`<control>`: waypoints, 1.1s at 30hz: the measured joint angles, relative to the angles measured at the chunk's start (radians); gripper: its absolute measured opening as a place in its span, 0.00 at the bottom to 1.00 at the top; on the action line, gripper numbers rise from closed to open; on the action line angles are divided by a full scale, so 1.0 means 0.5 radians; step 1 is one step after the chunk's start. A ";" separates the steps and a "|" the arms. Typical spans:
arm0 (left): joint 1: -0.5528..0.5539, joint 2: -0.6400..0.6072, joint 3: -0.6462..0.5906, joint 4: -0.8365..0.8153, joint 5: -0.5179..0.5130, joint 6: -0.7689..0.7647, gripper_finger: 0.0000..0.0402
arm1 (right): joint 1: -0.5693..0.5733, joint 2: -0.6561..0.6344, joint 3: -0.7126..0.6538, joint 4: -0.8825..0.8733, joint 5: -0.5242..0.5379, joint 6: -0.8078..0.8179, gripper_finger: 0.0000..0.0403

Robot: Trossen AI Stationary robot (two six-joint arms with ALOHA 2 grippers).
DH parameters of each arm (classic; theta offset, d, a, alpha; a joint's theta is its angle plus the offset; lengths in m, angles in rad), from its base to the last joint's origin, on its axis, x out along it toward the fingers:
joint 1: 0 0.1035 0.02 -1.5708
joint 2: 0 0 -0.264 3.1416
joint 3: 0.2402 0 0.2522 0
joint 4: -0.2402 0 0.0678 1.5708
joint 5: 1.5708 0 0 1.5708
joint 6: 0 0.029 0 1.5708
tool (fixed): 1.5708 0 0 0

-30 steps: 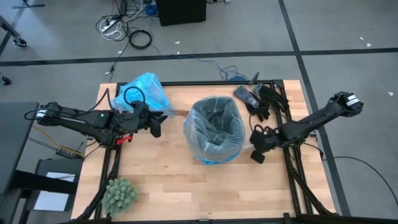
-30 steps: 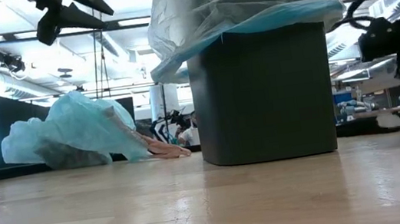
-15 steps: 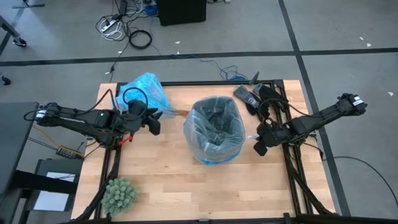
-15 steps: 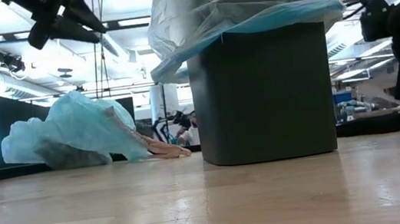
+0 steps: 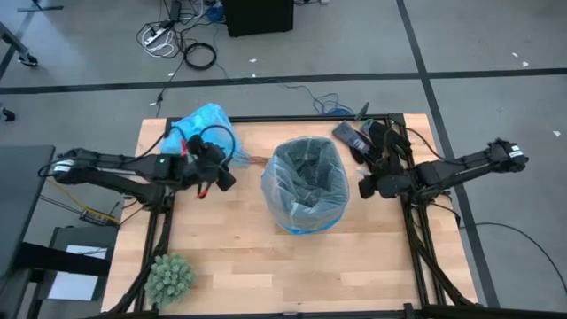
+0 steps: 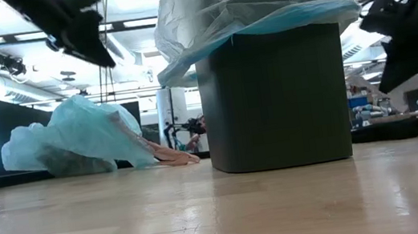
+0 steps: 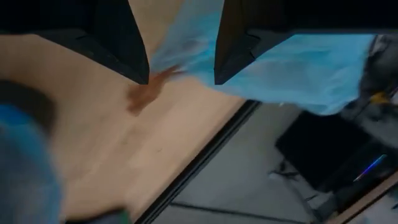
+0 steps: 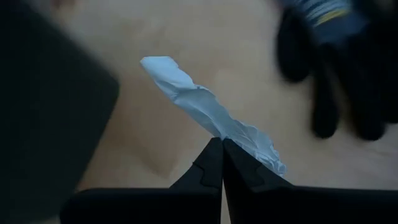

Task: Place trash/remove bag and relplace
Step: Put the white paper into the trash bag filled with trash

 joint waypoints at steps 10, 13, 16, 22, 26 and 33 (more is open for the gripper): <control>0.541 0.347 0.000 -0.005 0.373 0.264 0.66 | -0.307 -0.091 0.250 0.314 0.503 -0.355 0.00; 0.668 0.456 -0.001 0.049 0.388 0.482 0.67 | -0.426 -0.073 0.424 0.575 0.580 -0.831 0.00; 0.783 0.533 0.070 0.079 0.433 0.347 0.63 | -0.560 -0.039 0.591 0.740 0.530 -1.179 0.00; 0.906 0.668 0.311 0.078 0.618 0.040 0.51 | -0.774 0.059 0.950 0.802 0.415 -1.695 0.00; 0.915 0.832 0.477 -0.025 0.796 -0.191 0.44 | -0.911 0.137 1.158 0.793 0.234 -1.957 0.00; 0.912 1.262 0.774 -0.452 0.947 -0.236 0.43 | -1.059 0.243 1.284 0.773 -0.053 -2.063 0.00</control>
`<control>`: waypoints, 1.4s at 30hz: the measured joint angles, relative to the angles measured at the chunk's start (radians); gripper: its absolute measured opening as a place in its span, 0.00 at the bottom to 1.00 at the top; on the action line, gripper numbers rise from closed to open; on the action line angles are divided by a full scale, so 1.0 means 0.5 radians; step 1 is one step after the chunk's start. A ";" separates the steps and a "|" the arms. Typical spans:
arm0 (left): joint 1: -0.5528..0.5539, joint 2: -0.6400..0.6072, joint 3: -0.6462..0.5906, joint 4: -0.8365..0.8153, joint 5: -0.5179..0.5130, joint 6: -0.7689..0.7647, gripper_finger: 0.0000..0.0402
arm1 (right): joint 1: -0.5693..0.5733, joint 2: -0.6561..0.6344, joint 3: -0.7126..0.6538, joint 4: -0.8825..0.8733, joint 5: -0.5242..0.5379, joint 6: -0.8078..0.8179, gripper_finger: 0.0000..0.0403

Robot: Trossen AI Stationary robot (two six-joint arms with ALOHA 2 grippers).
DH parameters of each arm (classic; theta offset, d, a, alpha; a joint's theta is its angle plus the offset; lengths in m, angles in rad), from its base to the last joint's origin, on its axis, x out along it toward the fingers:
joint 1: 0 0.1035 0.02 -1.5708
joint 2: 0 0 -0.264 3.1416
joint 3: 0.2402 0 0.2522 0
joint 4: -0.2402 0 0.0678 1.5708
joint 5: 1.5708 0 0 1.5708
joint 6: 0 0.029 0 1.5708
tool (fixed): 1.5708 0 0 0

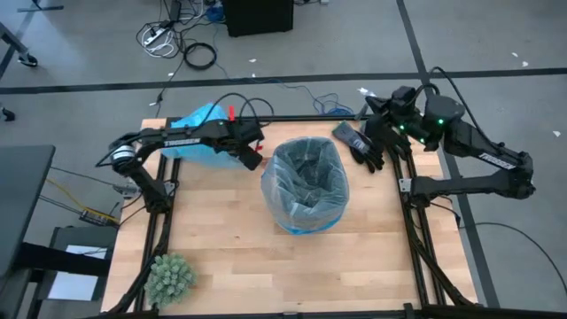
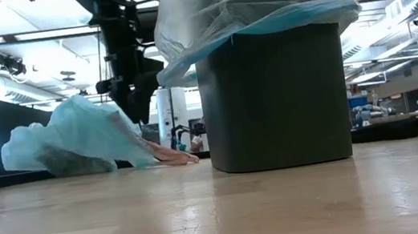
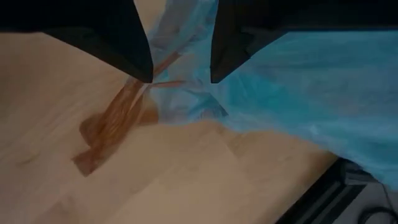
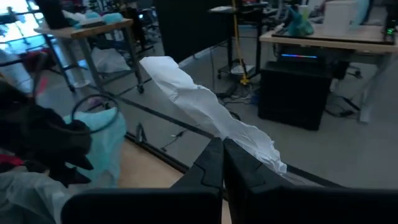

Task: Place trash/remove bag and relplace
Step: Put the white paper into the trash bag filled with trash

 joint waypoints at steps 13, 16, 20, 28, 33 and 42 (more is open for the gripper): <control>-0.003 0.177 0.234 -0.225 0.159 0.397 0.53 | -0.233 0.093 0.002 -0.041 -0.380 -0.011 0.00; -0.003 0.177 0.255 -0.345 0.047 0.443 0.54 | -0.273 0.090 0.002 -0.040 -0.406 -0.011 0.00; -0.002 0.177 0.265 -0.442 -0.106 0.506 0.54 | -0.349 0.097 0.002 -0.032 -0.474 -0.013 0.00; -0.010 0.224 0.265 -0.498 -0.291 0.649 0.54 | -0.506 0.142 0.002 -0.021 -0.705 0.043 0.00; -0.019 0.324 0.265 -0.556 -0.276 0.690 0.54 | -0.556 0.158 0.002 -0.009 -0.788 0.104 0.00; -0.051 0.389 0.318 -0.755 0.005 0.582 0.54 | -0.561 0.156 0.002 -0.007 -0.792 0.115 0.00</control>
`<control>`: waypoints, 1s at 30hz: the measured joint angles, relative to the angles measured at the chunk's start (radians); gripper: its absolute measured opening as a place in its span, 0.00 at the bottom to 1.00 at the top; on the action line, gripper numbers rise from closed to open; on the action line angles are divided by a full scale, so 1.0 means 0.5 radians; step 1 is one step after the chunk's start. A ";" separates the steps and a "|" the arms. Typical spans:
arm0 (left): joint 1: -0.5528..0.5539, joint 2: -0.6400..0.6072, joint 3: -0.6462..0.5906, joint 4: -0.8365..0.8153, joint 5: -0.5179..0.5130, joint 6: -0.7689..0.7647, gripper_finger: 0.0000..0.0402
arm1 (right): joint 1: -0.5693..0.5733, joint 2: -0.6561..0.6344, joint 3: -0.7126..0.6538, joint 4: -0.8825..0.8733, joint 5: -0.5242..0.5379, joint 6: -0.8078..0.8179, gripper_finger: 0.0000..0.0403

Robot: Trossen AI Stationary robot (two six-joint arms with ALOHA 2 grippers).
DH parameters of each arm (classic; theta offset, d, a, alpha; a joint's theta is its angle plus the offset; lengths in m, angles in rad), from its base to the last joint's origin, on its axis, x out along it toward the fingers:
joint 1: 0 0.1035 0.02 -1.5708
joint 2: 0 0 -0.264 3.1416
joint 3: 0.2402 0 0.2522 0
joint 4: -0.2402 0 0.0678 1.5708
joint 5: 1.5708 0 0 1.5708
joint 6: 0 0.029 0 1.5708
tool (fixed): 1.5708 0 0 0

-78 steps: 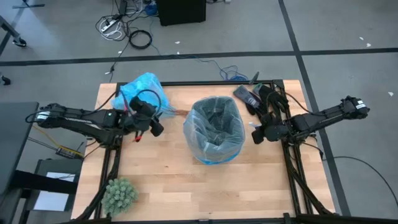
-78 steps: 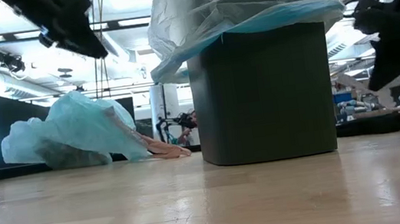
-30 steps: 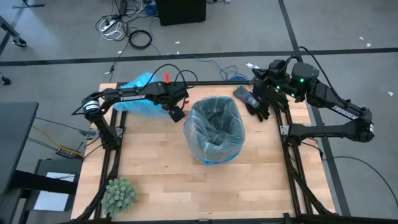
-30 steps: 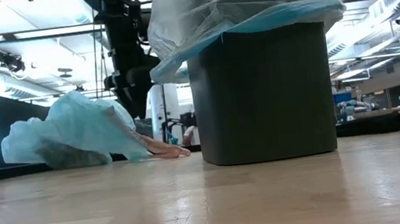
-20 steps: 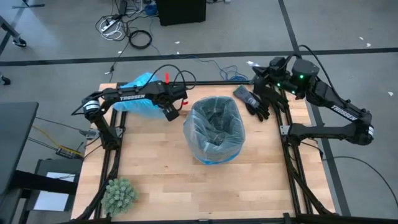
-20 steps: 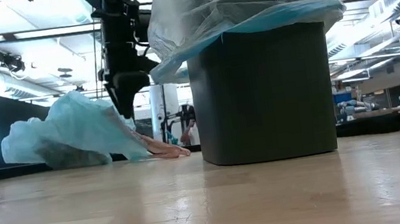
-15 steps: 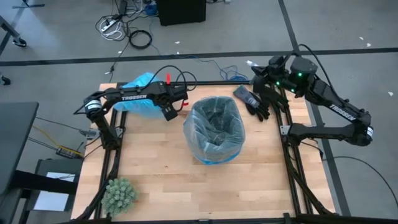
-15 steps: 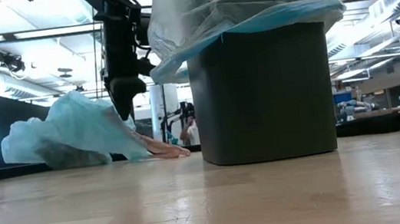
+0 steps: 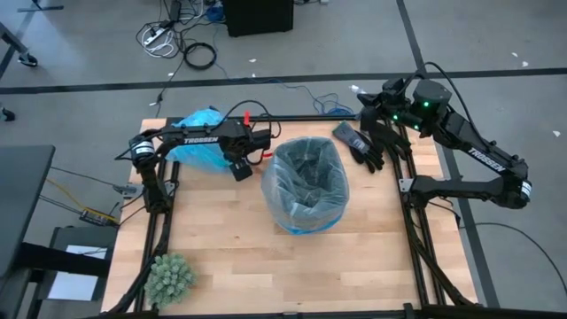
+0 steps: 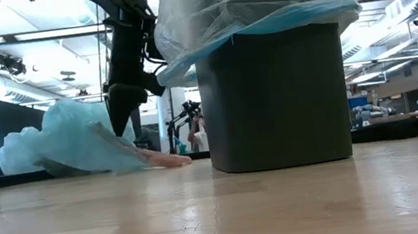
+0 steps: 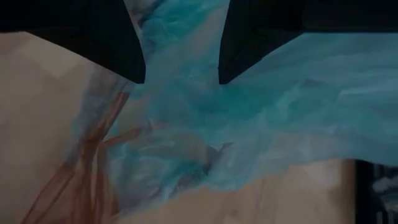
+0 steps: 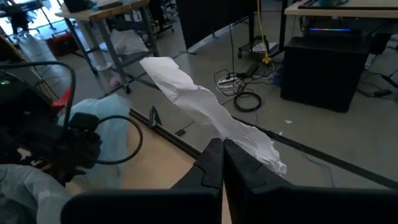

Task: Place trash/remove bag and relplace
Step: Put the white paper into the trash bag filled with trash

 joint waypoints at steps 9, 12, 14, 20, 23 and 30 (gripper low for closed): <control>-0.082 0.000 0.040 -0.007 0.050 -0.056 0.54 | -0.038 0.027 0.000 0.007 0.005 0.023 0.00; -0.116 -0.002 0.106 -0.117 0.041 -0.101 0.54 | -0.067 0.029 -0.002 0.010 -0.030 0.044 0.00; -0.135 -0.002 0.113 -0.123 -0.013 -0.113 0.54 | -0.085 0.034 -0.002 0.027 -0.049 0.045 0.00; -0.173 0.001 0.082 -0.133 -0.066 -0.136 0.53 | -0.120 0.050 -0.002 0.026 -0.129 0.100 0.00; -0.204 -0.001 0.082 -0.202 -0.201 -0.183 0.52 | -0.120 0.050 -0.002 0.026 -0.135 0.100 0.00; -0.215 -0.001 0.061 -0.147 -0.410 -0.235 0.46 | -0.120 0.050 -0.002 0.026 -0.135 0.099 0.00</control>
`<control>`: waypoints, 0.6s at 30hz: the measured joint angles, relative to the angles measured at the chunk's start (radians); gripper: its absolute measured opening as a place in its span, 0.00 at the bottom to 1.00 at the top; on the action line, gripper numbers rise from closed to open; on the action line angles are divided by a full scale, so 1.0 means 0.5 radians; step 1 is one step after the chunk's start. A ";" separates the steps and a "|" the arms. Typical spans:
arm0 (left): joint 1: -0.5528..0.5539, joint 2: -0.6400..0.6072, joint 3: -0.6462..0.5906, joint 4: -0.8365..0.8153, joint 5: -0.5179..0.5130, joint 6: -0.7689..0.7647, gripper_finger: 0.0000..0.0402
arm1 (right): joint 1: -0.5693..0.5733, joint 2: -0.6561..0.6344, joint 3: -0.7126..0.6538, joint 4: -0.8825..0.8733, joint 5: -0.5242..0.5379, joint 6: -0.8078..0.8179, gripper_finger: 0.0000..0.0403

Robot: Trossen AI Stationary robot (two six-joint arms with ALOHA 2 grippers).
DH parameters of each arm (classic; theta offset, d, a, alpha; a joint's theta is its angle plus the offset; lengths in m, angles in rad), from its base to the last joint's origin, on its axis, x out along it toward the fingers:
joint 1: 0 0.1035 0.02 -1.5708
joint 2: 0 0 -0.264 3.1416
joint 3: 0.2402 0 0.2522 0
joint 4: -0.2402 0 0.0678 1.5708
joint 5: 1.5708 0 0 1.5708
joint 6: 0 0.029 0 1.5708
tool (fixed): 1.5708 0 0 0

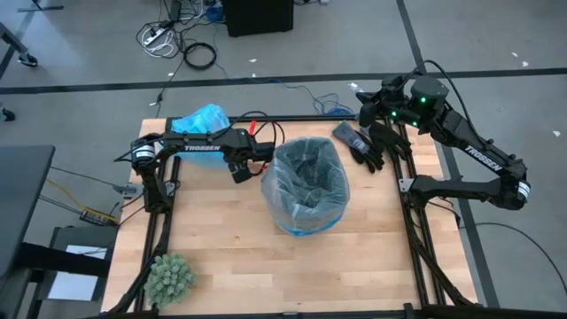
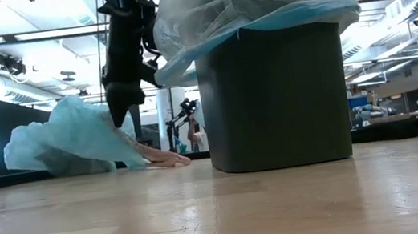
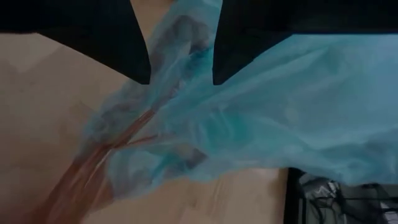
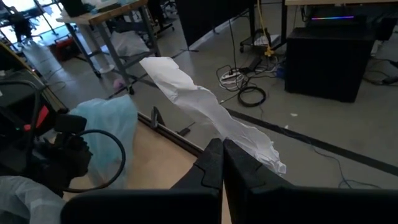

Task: Place trash/remove bag and relplace
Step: Put the white paper into the trash bag filled with trash

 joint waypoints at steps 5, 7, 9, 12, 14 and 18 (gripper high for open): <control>0.000 0.001 -0.043 -0.061 -0.021 -0.056 0.43 | 0.000 0.000 0.000 0.000 0.000 0.006 0.00; 0.000 0.001 -0.045 -0.093 -0.011 -0.069 0.42 | 0.000 0.000 0.000 0.000 0.000 0.006 0.00; 0.000 0.001 -0.044 -0.085 0.019 -0.070 0.42 | 0.000 0.001 0.000 0.001 0.000 0.006 0.00; -0.001 0.001 -0.045 -0.074 0.042 -0.070 0.42 | 0.000 0.001 0.000 0.000 0.000 0.005 0.00; -0.001 0.001 -0.055 -0.040 0.046 -0.070 0.41 | 0.000 0.001 0.000 0.001 0.000 0.005 0.00; 0.006 0.001 -0.154 -0.027 0.120 -0.072 0.34 | 0.000 0.001 0.000 -0.001 0.000 0.004 0.00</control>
